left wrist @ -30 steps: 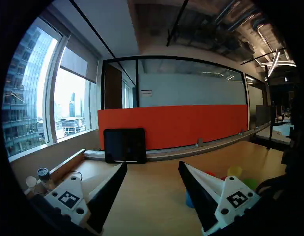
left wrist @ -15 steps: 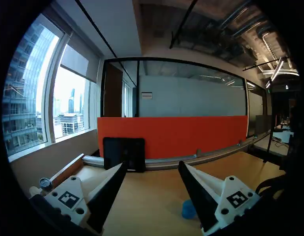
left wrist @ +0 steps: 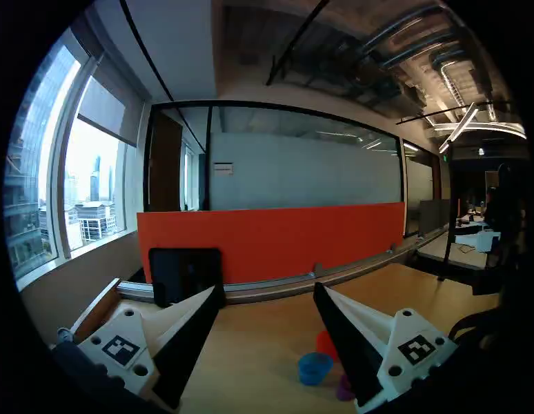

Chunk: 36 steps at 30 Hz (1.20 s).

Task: Pour water

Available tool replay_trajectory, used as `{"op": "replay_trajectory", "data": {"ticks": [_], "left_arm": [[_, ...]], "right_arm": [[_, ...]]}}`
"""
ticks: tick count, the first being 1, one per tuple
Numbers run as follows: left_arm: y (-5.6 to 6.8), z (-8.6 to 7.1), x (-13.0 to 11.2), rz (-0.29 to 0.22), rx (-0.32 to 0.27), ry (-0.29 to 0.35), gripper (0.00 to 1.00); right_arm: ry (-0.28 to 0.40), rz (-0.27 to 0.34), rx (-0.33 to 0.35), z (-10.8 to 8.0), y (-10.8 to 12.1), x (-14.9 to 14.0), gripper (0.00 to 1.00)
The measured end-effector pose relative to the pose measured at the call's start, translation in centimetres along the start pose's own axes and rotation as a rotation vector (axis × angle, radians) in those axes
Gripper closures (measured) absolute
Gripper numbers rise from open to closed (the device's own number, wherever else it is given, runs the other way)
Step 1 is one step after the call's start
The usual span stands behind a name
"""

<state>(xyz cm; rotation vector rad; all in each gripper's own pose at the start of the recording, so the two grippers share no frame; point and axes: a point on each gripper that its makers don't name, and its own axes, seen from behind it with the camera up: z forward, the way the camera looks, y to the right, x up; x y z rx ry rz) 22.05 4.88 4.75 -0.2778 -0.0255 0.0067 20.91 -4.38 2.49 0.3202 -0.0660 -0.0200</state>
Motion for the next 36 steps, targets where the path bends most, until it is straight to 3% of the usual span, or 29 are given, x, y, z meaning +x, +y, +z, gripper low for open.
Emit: {"op": "replay_trajectory", "data": {"ticks": [8,12,22,36], "left_arm": [[1.1,0.4,0.7,0.021,-0.081,0.014,0.03],[1.9,0.4,1.1,0.025,-0.122,0.027,0.03],[3.6,0.8,0.4,0.033,-0.212,0.018,0.03],[3.6,2.2,-3.9,0.059,-0.271,-0.074,0.03]], "right_arm": [[0.026,0.001,0.179,-0.7,-4.2,1.9,0.01],[0.033,0.005,0.235,-1.0,-5.7,2.4,0.01],[-0.007,-0.023,0.296,-0.7,-7.1,1.5,0.01],[-0.114,-0.056,0.355,-0.8,-7.8,-2.6,0.01]]}}
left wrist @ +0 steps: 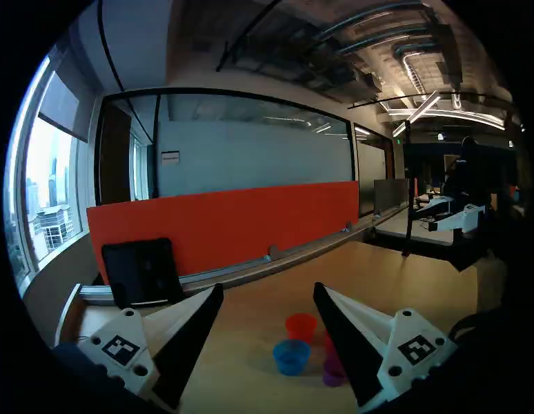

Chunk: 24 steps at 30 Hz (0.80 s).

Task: Pour water

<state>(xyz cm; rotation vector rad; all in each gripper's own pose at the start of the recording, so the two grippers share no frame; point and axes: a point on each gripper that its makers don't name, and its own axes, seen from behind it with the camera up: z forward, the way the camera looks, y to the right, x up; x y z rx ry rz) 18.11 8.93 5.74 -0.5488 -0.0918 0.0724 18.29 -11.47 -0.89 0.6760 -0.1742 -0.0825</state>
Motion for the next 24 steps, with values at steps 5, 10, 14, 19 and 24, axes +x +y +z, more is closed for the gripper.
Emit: {"op": "replay_trajectory", "data": {"ticks": [5,10,14,19,24], "left_arm": [[0.2,0.8,-1.9,0.009,-0.022,-0.034,0.03],[0.6,1.5,-3.8,0.02,-0.045,-0.068,0.03],[0.8,2.2,-5.4,0.025,-0.062,-0.096,0.03],[1.0,2.9,-7.4,0.03,-0.079,-0.133,0.03],[1.1,3.6,-9.5,0.024,-0.093,-0.17,0.03]], "right_arm": [[-0.046,-0.008,0.021,0.4,-0.5,-2.1,0.01],[-0.094,-0.018,0.041,0.8,-1.2,-4.6,0.01],[-0.13,-0.028,0.052,1.2,-1.6,-6.4,0.0],[-0.176,-0.044,0.064,1.5,-1.8,-8.8,0.01],[-0.215,-0.055,0.072,1.9,-1.9,-11.1,0.01]]}}
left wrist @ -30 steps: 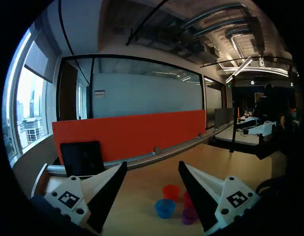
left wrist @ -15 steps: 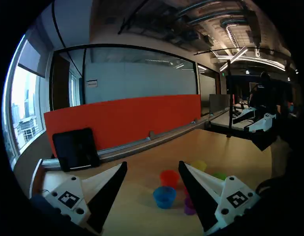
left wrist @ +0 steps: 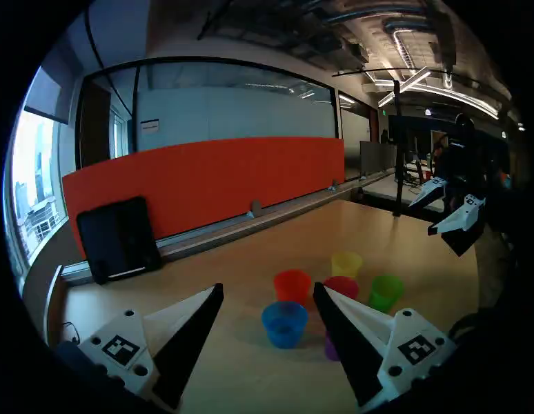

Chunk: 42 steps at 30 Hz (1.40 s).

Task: Pour water

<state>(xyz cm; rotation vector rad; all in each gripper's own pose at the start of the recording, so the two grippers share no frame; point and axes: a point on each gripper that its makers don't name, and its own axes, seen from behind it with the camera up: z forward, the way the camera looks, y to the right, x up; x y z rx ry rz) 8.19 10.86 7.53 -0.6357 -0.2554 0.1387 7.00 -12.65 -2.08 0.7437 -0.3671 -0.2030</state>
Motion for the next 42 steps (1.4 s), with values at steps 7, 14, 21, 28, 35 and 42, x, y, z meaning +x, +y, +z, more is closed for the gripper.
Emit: {"op": "replay_trajectory", "data": {"ticks": [7,14,21,28,35,42], "left_arm": [[0.2,1.4,-2.7,0.0,-0.017,-0.056,0.03],[0.7,2.7,-5.3,0.014,-0.042,-0.117,0.03],[1.1,4.0,-7.8,0.019,-0.063,-0.177,0.03],[1.7,4.9,-10.1,0.026,-0.099,-0.234,0.03],[2.1,5.8,-12.1,0.033,-0.128,-0.294,0.03],[2.2,7.0,-13.4,0.036,-0.152,-0.339,0.03]], "right_arm": [[-0.061,-0.015,0.012,1.3,-0.1,-3.1,0.0],[-0.118,-0.027,0.024,2.4,-0.3,-6.1,0.0],[-0.166,-0.033,0.039,3.0,-0.6,-8.5,0.0],[-0.202,-0.036,0.051,3.4,-1.0,-10.2,0.0],[-0.227,-0.036,0.062,4.1,-1.1,-11.5,0.0],[-0.248,-0.035,0.078,4.9,-1.4,-12.3,0.0]]}}
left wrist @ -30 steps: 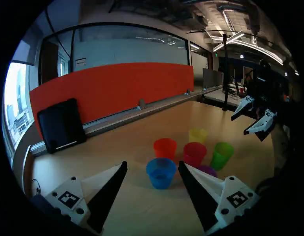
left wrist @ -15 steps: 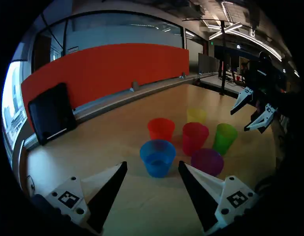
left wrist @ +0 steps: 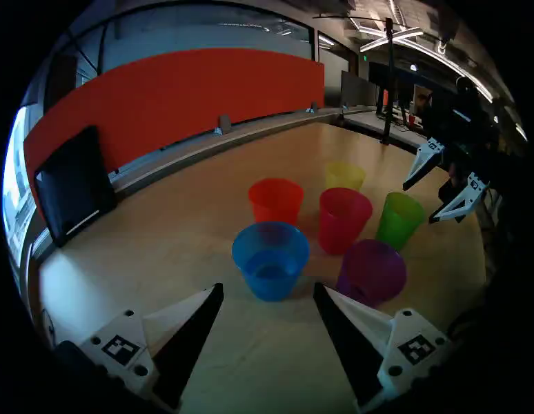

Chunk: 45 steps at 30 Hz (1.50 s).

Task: Pour water

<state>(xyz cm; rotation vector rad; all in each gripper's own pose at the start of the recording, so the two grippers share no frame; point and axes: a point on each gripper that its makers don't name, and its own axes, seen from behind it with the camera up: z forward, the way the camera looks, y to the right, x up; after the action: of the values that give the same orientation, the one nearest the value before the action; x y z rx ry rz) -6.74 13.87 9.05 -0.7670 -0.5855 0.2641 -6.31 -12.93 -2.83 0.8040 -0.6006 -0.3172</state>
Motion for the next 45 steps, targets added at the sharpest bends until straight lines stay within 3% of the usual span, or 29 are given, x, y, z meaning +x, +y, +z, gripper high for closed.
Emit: {"op": "replay_trajectory", "data": {"ticks": [8,26,33,37,45], "left_arm": [[-0.1,1.8,-0.4,0.005,-0.018,-0.033,0.03],[0.7,5.1,1.3,-0.002,-0.069,-0.029,0.03],[0.6,5.4,1.4,-0.007,-0.07,-0.027,0.03],[0.3,5.5,1.3,-0.004,-0.055,-0.026,0.11],[0.2,5.3,1.3,0.001,-0.051,-0.026,0.14]], "right_arm": [[-0.023,-0.002,0.01,1.1,-0.1,-0.6,0.0],[-0.032,0.0,0.033,2.9,-0.2,-0.5,0.0],[-0.033,0.002,0.035,3.1,-0.1,-0.5,0.0],[-0.032,0.003,0.036,3.2,-0.1,-0.4,0.0],[-0.028,0.001,0.037,3.1,-0.3,-0.1,0.0]]}}
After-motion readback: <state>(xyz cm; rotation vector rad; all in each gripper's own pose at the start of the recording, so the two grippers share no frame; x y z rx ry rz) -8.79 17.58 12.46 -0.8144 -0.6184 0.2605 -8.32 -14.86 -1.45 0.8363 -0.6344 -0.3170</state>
